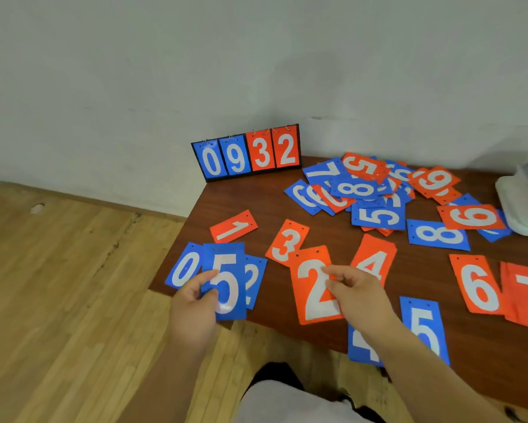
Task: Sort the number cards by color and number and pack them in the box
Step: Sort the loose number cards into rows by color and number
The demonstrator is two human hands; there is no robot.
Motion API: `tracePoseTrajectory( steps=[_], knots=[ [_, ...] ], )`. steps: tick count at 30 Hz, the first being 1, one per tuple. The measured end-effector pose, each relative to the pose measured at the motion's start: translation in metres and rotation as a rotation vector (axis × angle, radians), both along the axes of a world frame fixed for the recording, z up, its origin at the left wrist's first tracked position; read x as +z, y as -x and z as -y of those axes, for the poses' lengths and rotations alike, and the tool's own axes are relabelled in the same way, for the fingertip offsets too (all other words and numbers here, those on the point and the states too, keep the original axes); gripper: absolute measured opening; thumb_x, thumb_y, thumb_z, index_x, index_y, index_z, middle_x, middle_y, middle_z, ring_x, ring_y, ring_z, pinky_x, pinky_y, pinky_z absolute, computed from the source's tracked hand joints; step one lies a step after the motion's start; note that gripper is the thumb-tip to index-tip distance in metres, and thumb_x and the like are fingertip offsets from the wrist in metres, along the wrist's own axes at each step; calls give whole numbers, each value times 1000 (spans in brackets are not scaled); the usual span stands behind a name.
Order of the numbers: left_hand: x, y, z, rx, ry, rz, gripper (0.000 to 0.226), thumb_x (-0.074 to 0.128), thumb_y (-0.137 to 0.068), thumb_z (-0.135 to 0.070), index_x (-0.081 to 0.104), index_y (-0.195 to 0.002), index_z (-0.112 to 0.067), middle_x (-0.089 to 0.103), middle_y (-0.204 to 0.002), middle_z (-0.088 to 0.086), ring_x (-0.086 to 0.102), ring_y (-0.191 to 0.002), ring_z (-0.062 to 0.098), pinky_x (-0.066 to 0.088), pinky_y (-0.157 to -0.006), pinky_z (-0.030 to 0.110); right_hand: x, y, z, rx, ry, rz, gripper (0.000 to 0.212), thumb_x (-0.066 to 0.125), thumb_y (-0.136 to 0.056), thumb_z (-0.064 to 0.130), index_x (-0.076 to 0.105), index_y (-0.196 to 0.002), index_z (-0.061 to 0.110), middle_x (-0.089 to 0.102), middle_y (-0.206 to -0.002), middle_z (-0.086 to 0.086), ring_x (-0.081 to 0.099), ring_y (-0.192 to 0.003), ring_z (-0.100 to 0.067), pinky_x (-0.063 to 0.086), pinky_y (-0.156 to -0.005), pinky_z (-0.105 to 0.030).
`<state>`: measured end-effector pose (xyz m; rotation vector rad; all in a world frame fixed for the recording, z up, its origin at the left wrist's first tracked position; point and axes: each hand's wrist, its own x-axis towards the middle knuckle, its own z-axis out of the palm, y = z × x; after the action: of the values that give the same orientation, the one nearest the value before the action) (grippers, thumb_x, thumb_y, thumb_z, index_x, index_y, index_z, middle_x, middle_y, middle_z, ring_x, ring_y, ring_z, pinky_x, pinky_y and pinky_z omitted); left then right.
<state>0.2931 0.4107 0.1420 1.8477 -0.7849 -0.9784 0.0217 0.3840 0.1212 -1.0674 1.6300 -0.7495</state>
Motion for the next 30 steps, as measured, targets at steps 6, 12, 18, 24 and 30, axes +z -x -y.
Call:
tracePoseTrajectory(
  steps=[6, 12, 18, 24, 30],
  knots=[
    [1, -29, 42, -96, -10, 52, 45, 54, -96, -3, 69, -111, -43, 70, -90, -8, 50, -64, 21, 45, -53, 36, -7, -22, 27, -5, 7, -63, 24, 66, -98, 20, 69, -113, 39, 69, -101, 7, 68, -89, -15, 60, -78, -37],
    [-27, -97, 105, -139, -73, 81, 43, 58, -96, -9, 69, -105, -49, 67, -124, -4, 71, -88, 22, 60, -62, 41, -42, -87, 77, -29, -77, -164, 30, 68, -96, 26, 64, -122, 41, 61, -117, 11, 62, -98, -8, 57, -80, -27],
    [-53, -179, 174, -257, -174, 105, 43, 53, -96, 0, 69, -118, -34, 71, -85, 3, 49, -57, 25, 40, -47, 31, -73, -169, 146, -89, -200, -373, 39, 61, -99, 26, 56, -137, 35, 58, -108, 9, 61, -76, -5, 48, -53, -16],
    [-71, -211, 231, -390, -246, 87, 46, 52, -97, -2, 66, -120, -39, 69, -113, -6, 52, -55, 17, 46, -47, 28, -98, -208, 179, -150, -317, -466, 44, 53, -102, 15, 50, -144, 26, 65, -113, -3, 63, -84, -15, 50, -56, -24],
    [-81, -209, 262, -464, -255, 100, 38, 56, -101, -10, 65, -127, -36, 61, -127, -9, 67, -81, 7, 63, -65, 30, -112, -221, 208, -105, -345, -600, 49, 58, -99, 20, 48, -147, 28, 61, -129, -6, 65, -101, -22, 59, -74, -34]
  ],
)
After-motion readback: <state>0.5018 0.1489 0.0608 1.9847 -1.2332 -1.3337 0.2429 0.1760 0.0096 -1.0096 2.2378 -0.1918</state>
